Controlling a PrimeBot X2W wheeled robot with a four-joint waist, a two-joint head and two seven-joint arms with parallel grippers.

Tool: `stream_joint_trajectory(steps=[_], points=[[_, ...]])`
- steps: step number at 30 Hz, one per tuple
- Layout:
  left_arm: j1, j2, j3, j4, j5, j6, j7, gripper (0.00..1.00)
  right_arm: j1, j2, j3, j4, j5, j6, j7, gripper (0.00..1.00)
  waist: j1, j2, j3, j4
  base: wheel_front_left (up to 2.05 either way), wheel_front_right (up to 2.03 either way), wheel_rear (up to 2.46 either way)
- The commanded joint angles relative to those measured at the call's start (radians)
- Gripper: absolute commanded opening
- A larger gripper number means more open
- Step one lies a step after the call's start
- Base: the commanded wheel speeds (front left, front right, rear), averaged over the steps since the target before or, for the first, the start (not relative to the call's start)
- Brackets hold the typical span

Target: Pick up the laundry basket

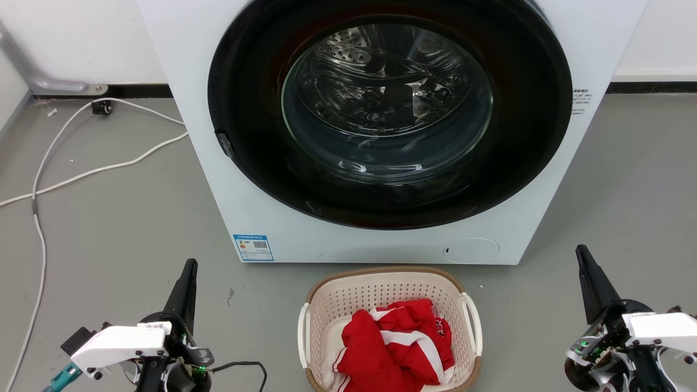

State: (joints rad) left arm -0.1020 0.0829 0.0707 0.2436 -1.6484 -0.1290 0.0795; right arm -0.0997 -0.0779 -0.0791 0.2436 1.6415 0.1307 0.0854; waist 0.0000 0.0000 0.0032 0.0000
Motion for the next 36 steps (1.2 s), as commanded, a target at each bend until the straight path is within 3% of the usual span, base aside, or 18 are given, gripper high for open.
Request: stream_joint_trajectory(steps=[1, 11, 12, 25, 36], points=[[-0.006, -0.004, 0.004, 0.001, 0.007, -0.003, 0.003, 0.00, -0.012, 0.004, -0.002, 0.002, -0.006, 0.000, 0.002, 0.00, 0.0000, 0.0000, 0.000, 0.000, 0.00, 0.00, 0.00], [-0.007, -0.008, 0.010, 0.002, 0.009, -0.003, 0.007, 0.00, -0.012, 0.007, -0.007, 0.002, -0.009, 0.000, 0.007, 0.00, 0.0000, 0.0000, 0.000, 0.000, 0.00, 0.00, 0.00], [0.000, -0.004, 0.006, 0.000, 0.007, 0.000, 0.006, 1.00, 0.000, 0.005, -0.005, 0.001, -0.006, 0.000, 0.004, 1.00, 0.0000, 0.0000, 0.000, 0.000, 0.00, 0.00, 0.00], [0.000, -0.007, -0.039, -0.027, 0.053, 0.000, -0.045, 1.00, 0.014, 0.009, 0.028, -0.021, -0.062, 0.000, -0.048, 1.00, 0.0000, 0.0000, 0.000, 0.000, 0.00, 0.00, 0.00], [-0.010, -0.010, -0.057, -0.080, 0.308, 0.000, -0.091, 1.00, 0.022, 0.011, 0.020, -0.052, -0.364, 0.000, -0.094, 1.00, 0.0000, 0.0000, 0.002, 0.001, 0.00, 0.00, 0.00]])
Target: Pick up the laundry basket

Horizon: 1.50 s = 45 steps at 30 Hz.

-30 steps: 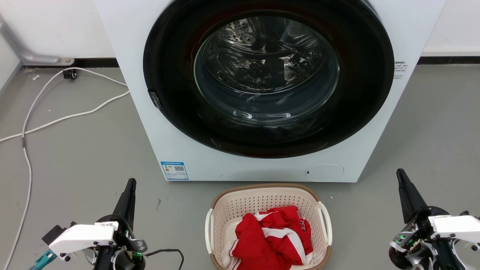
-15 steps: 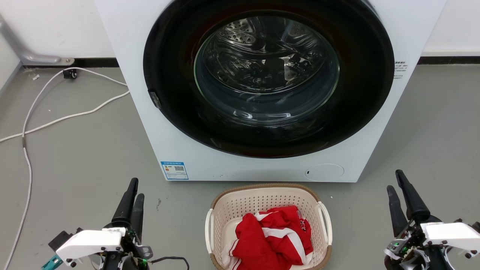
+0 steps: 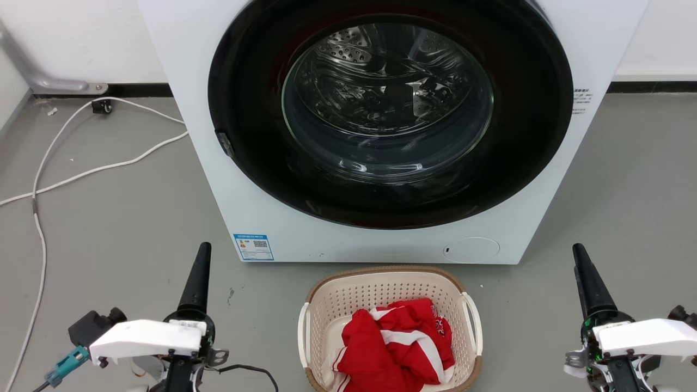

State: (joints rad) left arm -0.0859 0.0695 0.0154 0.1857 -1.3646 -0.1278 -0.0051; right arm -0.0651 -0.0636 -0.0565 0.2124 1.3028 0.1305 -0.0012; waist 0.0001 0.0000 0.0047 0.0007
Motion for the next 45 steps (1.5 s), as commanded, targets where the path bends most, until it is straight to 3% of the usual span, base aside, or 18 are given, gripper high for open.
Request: stream_joint_trajectory(steps=[1, 21, 45], points=[[-0.028, 0.003, -0.005, -0.027, 0.053, -0.002, -0.010, 1.00, -0.012, -0.003, -0.003, -0.024, -0.051, 0.000, -0.011, 1.00, 0.0000, 0.0000, 0.000, 0.000, 0.00, 0.00, 0.00], [-0.048, 0.004, -0.044, -0.047, 0.512, 0.015, -0.080, 1.00, -0.007, 0.002, 0.001, -0.056, -0.547, 0.000, -0.048, 1.00, 0.0000, 0.0000, 0.013, -0.002, 0.00, 0.00, 0.00], [-0.077, 0.032, -0.100, -0.012, 0.842, 0.057, -0.147, 1.00, 0.008, 0.007, 0.007, -0.097, -0.932, 0.000, -0.038, 1.00, 0.0000, 0.0000, 0.025, -0.005, 0.00, 0.00, 0.00]])
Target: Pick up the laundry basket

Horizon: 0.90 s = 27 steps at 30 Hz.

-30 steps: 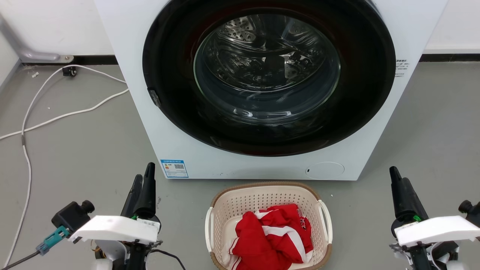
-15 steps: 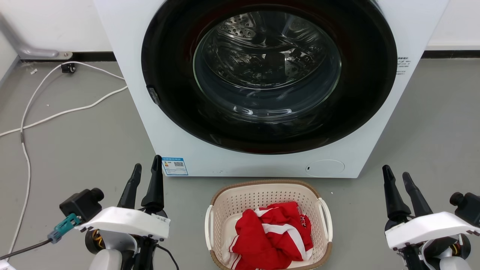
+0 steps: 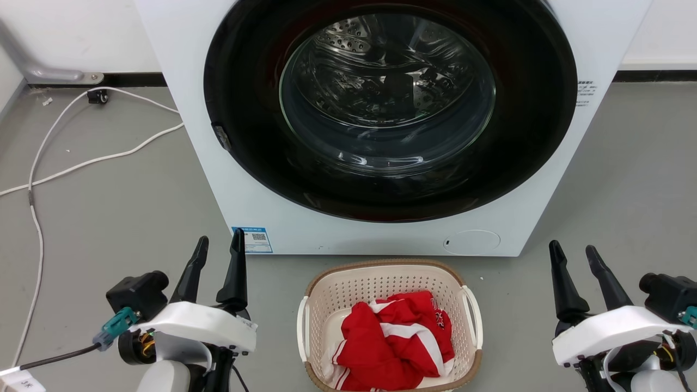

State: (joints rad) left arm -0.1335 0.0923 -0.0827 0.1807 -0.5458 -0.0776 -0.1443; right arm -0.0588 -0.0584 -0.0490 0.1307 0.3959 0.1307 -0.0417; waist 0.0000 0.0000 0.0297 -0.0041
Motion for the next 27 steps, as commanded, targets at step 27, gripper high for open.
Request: stream_joint_trajectory(steps=[27], points=[[-0.044, 0.017, -0.040, 0.046, 0.258, 0.030, -0.065, 1.00, 0.025, 0.006, -0.002, -0.042, -0.306, 0.000, 0.001, 1.00, 0.0000, 0.0000, 0.001, -0.004, 0.00, 0.00, 0.00]])
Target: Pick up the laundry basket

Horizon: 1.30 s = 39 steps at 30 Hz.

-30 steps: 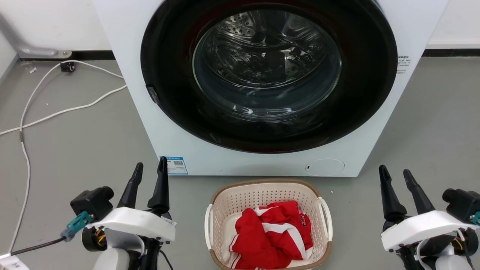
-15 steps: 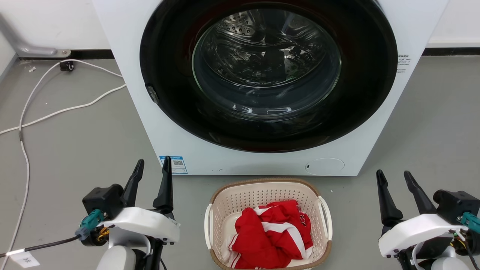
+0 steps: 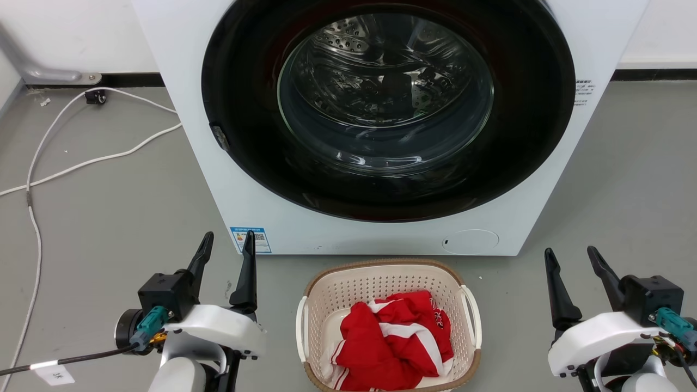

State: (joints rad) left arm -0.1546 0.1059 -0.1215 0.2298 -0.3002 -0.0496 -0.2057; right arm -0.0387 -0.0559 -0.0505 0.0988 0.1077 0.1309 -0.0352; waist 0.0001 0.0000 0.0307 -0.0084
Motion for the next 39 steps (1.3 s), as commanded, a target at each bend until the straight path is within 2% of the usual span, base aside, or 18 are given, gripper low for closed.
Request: stream_joint_trajectory(steps=[1, 32, 39], points=[[-0.023, 0.003, -0.002, -0.001, 0.020, 0.003, -0.006, 1.00, 0.006, 0.004, -0.001, -0.011, -0.027, 0.000, -0.007, 1.00, 0.0000, 0.0000, 0.000, 0.000, 0.00, 0.00, 0.00], [-0.026, -0.015, -0.013, 0.043, 0.209, 0.005, -0.061, 1.00, 0.017, 0.008, -0.018, -0.010, -0.207, 0.000, -0.047, 1.00, -0.0001, 0.0000, 0.005, -0.003, 0.00, 0.00, 0.00], [-0.020, -0.021, -0.006, 0.046, 0.195, 0.004, -0.061, 1.00, 0.014, 0.008, -0.019, -0.001, -0.187, 0.000, -0.050, 1.00, -0.0001, 0.0000, 0.005, -0.001, 0.00, 0.00, 0.00]])
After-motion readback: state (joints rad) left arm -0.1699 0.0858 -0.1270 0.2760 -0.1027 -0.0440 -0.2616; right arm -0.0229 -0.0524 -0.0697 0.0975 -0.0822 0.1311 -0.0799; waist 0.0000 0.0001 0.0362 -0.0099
